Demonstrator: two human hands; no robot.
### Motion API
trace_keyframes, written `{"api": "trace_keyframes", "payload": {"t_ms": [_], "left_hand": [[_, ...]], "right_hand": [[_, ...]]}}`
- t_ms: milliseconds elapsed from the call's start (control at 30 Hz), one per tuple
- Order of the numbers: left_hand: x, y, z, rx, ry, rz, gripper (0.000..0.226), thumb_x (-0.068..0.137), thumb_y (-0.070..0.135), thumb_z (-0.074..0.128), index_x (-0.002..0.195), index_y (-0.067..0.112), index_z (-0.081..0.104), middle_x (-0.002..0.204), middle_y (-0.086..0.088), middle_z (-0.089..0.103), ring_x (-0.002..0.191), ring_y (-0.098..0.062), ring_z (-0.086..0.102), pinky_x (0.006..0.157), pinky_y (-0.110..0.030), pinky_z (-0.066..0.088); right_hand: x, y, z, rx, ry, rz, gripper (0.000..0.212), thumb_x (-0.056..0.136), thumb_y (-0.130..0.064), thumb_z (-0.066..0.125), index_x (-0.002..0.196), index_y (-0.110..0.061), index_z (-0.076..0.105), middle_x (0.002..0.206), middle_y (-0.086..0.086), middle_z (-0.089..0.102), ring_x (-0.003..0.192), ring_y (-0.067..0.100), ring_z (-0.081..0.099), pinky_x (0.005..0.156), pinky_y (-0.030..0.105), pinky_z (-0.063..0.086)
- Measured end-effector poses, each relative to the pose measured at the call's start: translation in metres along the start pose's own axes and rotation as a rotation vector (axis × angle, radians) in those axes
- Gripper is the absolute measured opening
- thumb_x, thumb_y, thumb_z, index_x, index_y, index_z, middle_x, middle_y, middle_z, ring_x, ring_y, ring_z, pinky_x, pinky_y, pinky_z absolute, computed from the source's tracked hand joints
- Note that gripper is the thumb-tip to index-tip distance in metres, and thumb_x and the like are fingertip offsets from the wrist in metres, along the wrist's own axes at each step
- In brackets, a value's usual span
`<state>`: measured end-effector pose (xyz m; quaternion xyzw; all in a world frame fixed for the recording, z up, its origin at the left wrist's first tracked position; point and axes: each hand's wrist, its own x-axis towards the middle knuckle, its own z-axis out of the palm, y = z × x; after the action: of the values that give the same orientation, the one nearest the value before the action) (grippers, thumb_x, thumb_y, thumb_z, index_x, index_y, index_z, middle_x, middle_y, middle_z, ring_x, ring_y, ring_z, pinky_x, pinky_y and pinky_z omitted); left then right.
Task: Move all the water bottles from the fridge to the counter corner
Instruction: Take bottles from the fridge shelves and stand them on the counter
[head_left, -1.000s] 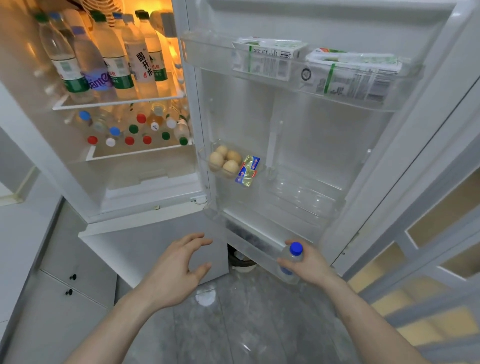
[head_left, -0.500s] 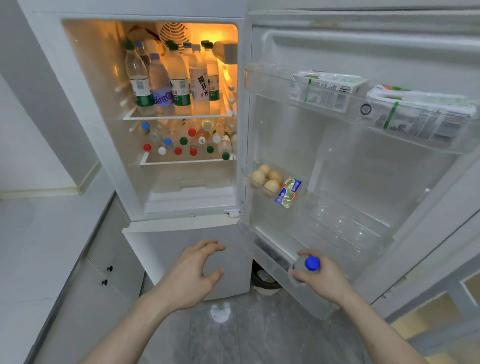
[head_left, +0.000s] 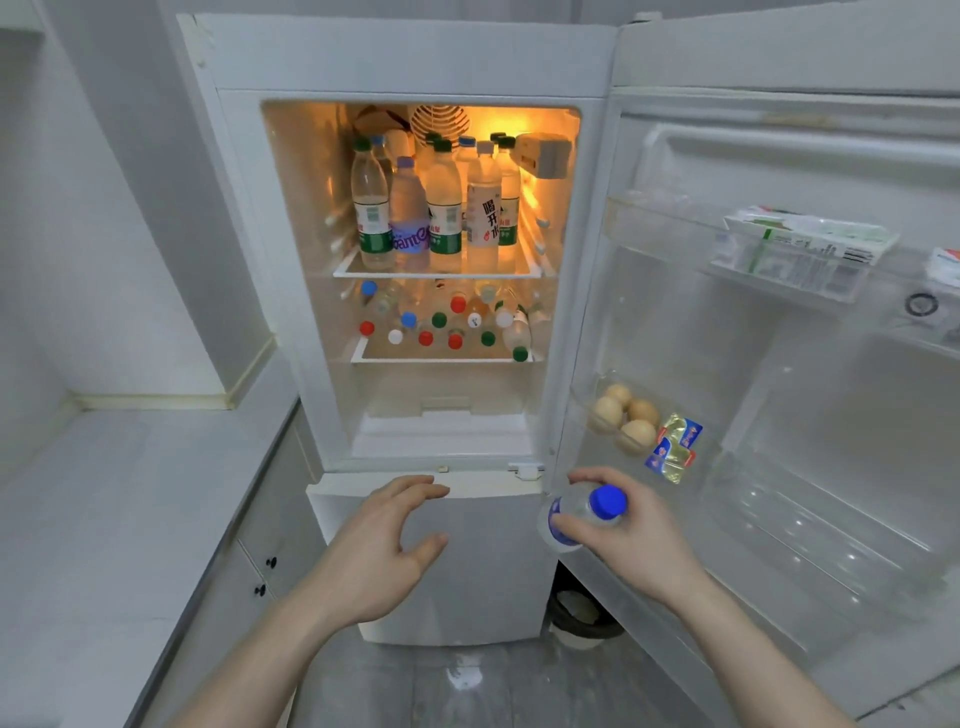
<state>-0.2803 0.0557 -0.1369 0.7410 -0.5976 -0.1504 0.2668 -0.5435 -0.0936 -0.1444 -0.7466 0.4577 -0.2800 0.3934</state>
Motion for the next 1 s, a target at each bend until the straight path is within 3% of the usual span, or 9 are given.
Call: {"api": "trace_keyframes", "payload": {"t_ms": [67, 200, 300, 367, 500, 667, 833, 933, 1000], "left_hand": [[0.005, -0.013, -0.013, -0.014, 0.024, 0.000, 0.047, 0.096, 0.038, 0.066, 0.141, 0.038, 0.053, 0.150, 0.025, 0.042, 0.141, 0.001, 0.037, 0.109, -0.012, 0.024], [0.017, -0.036, -0.041, -0.033, 0.055, 0.015, 0.046, 0.095, 0.038, 0.067, 0.139, 0.040, 0.054, 0.151, 0.025, 0.042, 0.143, 0.001, 0.036, 0.116, -0.024, 0.032], [0.028, -0.048, -0.067, -0.032, 0.069, 0.028, 0.046, 0.095, 0.039, 0.067, 0.139, 0.041, 0.054, 0.150, 0.027, 0.041, 0.142, 0.002, 0.036, 0.114, -0.030, 0.039], [0.040, -0.055, -0.090, -0.008, 0.084, 0.049, 0.046, 0.095, 0.040, 0.067, 0.139, 0.042, 0.054, 0.150, 0.027, 0.041, 0.141, 0.001, 0.037, 0.115, -0.027, 0.035], [0.079, -0.057, -0.138, 0.024, 0.106, 0.110, 0.046, 0.094, 0.038, 0.068, 0.139, 0.038, 0.055, 0.145, 0.026, 0.045, 0.132, 0.007, 0.039, 0.108, -0.017, 0.029], [0.134, -0.053, -0.180, 0.033, 0.136, 0.128, 0.046, 0.091, 0.033, 0.072, 0.135, 0.031, 0.060, 0.137, 0.018, 0.053, 0.123, -0.002, 0.050, 0.099, -0.021, 0.038], [0.187, -0.055, -0.200, -0.040, 0.151, 0.060, 0.048, 0.089, 0.032, 0.075, 0.134, 0.028, 0.058, 0.127, 0.011, 0.053, 0.115, -0.009, 0.054, 0.087, -0.025, 0.043], [0.224, -0.058, -0.209, -0.086, 0.181, 0.037, 0.053, 0.088, 0.027, 0.075, 0.137, 0.022, 0.056, 0.133, 0.007, 0.054, 0.114, -0.012, 0.054, 0.089, -0.027, 0.045], [0.252, -0.062, -0.213, -0.063, 0.202, 0.031, 0.061, 0.086, 0.026, 0.075, 0.142, 0.020, 0.051, 0.140, 0.002, 0.052, 0.116, -0.013, 0.053, 0.092, -0.028, 0.046]], "right_hand": [[0.009, -0.016, 0.011, 0.021, 0.007, -0.019, 0.038, 0.071, -0.036, 0.091, 0.103, -0.041, 0.072, 0.080, -0.014, 0.070, 0.073, 0.001, 0.061, 0.069, 0.013, 0.047], [0.027, -0.046, 0.031, 0.058, 0.023, -0.050, 0.040, 0.067, -0.041, 0.090, 0.103, -0.042, 0.073, 0.093, -0.014, 0.076, 0.089, 0.005, 0.070, 0.082, 0.029, 0.058], [0.042, -0.067, 0.043, 0.090, 0.034, -0.073, 0.041, 0.066, -0.042, 0.090, 0.103, -0.042, 0.073, 0.097, -0.015, 0.076, 0.090, 0.009, 0.071, 0.084, 0.038, 0.061], [0.054, -0.084, 0.051, 0.112, 0.041, -0.079, 0.044, 0.065, -0.045, 0.090, 0.105, -0.042, 0.073, 0.097, -0.013, 0.076, 0.087, 0.014, 0.072, 0.081, 0.045, 0.063], [0.076, -0.122, 0.057, 0.139, 0.068, -0.106, 0.040, 0.069, -0.039, 0.092, 0.104, -0.041, 0.072, 0.097, -0.012, 0.075, 0.087, 0.015, 0.073, 0.071, 0.045, 0.065], [0.103, -0.161, 0.060, 0.166, 0.130, -0.152, 0.040, 0.069, -0.039, 0.091, 0.104, -0.040, 0.072, 0.101, -0.015, 0.074, 0.094, 0.010, 0.072, 0.076, 0.048, 0.064], [0.134, -0.186, 0.061, 0.179, 0.159, -0.205, 0.039, 0.072, -0.034, 0.092, 0.104, -0.039, 0.071, 0.102, -0.017, 0.073, 0.096, 0.011, 0.072, 0.073, 0.040, 0.065], [0.157, -0.195, 0.062, 0.184, 0.163, -0.238, 0.039, 0.072, -0.033, 0.093, 0.103, -0.039, 0.070, 0.099, -0.021, 0.073, 0.093, 0.007, 0.072, 0.068, 0.031, 0.062], [0.179, -0.195, 0.064, 0.200, 0.160, -0.242, 0.042, 0.072, -0.035, 0.093, 0.107, -0.040, 0.069, 0.102, -0.019, 0.073, 0.097, 0.008, 0.071, 0.071, 0.032, 0.064]]}}
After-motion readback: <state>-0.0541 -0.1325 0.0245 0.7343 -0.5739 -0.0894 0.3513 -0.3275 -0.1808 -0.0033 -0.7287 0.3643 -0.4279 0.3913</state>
